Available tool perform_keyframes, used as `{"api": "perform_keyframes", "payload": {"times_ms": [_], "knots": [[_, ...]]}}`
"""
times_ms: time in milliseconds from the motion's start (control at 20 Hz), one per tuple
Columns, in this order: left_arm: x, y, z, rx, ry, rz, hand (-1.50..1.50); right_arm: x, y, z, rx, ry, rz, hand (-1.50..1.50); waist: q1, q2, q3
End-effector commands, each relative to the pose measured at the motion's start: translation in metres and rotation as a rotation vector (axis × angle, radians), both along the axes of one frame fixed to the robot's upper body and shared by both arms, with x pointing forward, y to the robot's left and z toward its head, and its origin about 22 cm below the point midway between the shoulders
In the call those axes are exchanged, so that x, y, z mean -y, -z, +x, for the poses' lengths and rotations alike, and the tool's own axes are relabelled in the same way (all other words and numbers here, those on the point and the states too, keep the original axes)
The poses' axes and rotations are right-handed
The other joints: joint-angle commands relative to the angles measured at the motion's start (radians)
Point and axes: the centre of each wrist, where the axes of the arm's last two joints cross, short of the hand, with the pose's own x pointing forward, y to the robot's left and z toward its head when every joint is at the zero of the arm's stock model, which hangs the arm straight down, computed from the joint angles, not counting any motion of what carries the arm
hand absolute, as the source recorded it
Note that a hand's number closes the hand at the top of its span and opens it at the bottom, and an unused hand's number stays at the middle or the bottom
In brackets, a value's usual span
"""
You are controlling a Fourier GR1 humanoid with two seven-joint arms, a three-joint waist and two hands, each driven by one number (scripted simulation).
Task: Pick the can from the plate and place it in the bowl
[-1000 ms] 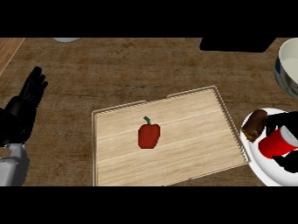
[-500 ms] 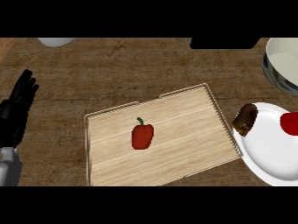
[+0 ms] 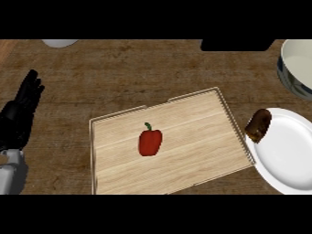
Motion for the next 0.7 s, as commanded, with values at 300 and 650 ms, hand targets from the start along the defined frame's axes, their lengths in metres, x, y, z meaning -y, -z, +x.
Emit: {"api": "perform_keyframes", "payload": {"times_ms": [300,650], "knots": [[0.004,0.004,0.002,0.014,0.026,-0.013,0.00,0.036,0.022,0.059,-0.078,0.014,0.107,1.50,0.033,0.009,0.001],[0.018,0.008,0.010,0.007,0.041,0.003,0.00,0.021,0.057,0.105,-0.082,0.034,0.113,1.50,0.044,0.016,0.002]]}}
